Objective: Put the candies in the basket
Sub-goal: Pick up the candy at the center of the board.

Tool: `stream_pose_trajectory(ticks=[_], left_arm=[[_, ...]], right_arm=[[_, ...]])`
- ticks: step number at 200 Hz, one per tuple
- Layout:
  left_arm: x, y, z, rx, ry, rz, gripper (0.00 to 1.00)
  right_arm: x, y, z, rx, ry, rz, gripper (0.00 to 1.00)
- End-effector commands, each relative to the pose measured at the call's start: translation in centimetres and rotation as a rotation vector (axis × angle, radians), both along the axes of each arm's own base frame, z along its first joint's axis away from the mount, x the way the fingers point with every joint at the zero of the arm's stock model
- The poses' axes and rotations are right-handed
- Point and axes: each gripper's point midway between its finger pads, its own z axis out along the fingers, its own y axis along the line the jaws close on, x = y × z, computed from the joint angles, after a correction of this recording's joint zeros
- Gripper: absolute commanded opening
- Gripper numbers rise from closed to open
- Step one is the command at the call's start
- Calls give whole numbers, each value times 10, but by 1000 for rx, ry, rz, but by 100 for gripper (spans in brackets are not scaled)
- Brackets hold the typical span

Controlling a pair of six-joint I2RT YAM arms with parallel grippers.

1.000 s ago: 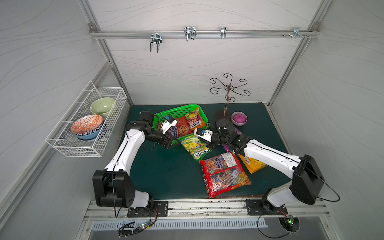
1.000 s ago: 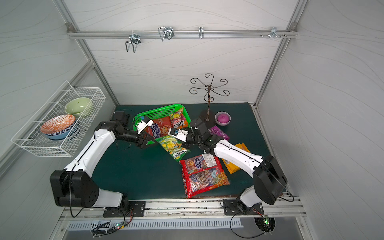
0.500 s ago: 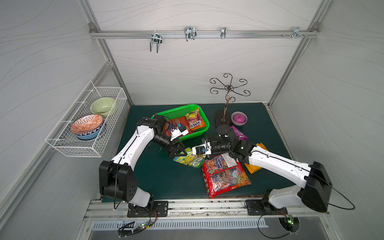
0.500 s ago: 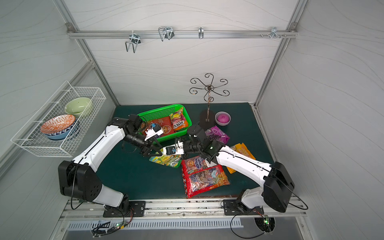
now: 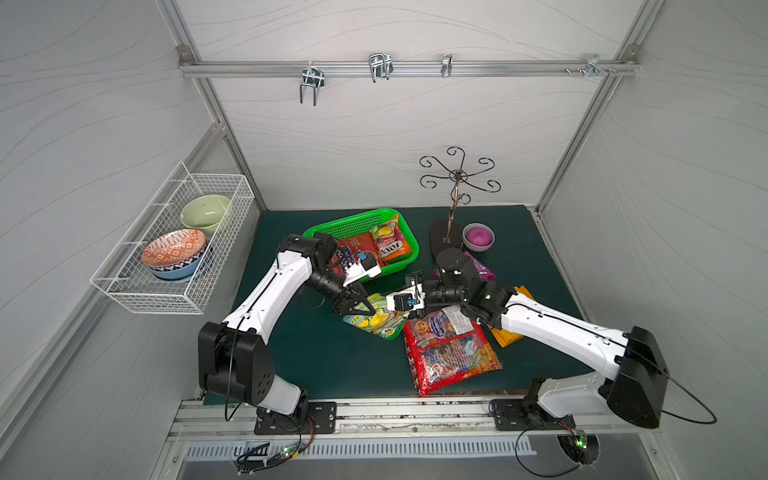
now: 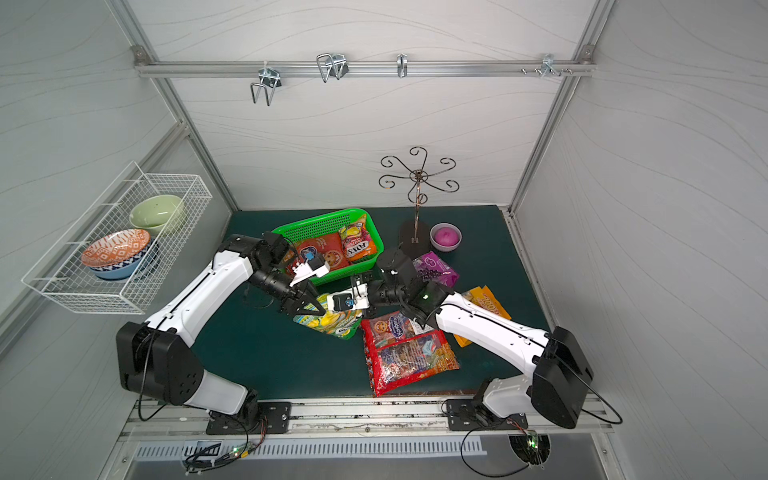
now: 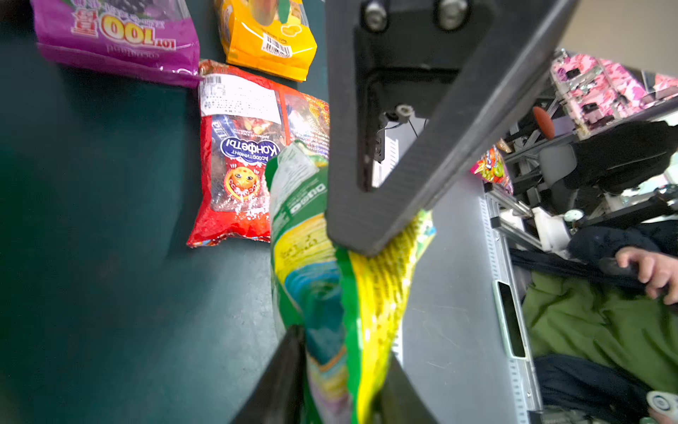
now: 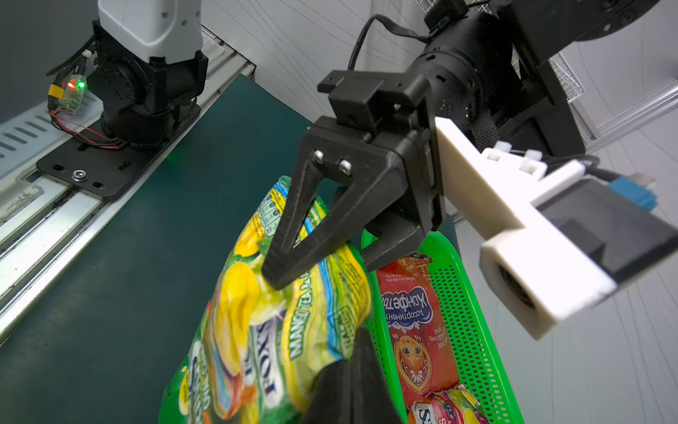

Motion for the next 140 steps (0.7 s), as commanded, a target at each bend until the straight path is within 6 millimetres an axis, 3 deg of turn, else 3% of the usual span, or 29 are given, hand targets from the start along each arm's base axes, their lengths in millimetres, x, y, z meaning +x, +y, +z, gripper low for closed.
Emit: stream_pose_trajectory(ticks=[1,34,58,73,102,121,131,135,140], left_arm=[[-1,4,-4,45,-41,-15,24],[2,4,-4,56,-53,-19,9],[2,3,1,51,-40,-19,4],[1,2,3,47,-40,-18,3],[1,2,5,40,-47,-18,1],[3,2,6,37,-63,-14,0],[6,2,8,31,-34,15,0],[7,2,9,24,-31,22,0],[10,2,11,17,-29,30,0]], right_arm=[[-1,6,15,59,-11,7,0],[4,8,12,52,-8,-5,0],[6,6,5,40,11,-9,1],[6,3,1,34,48,-2,24],[12,-8,0,21,209,-1,41],[39,-23,3,46,454,-78,58],[53,-31,2,75,555,-106,77],[58,-35,0,86,584,-121,97],[64,-38,-2,106,602,-149,99]])
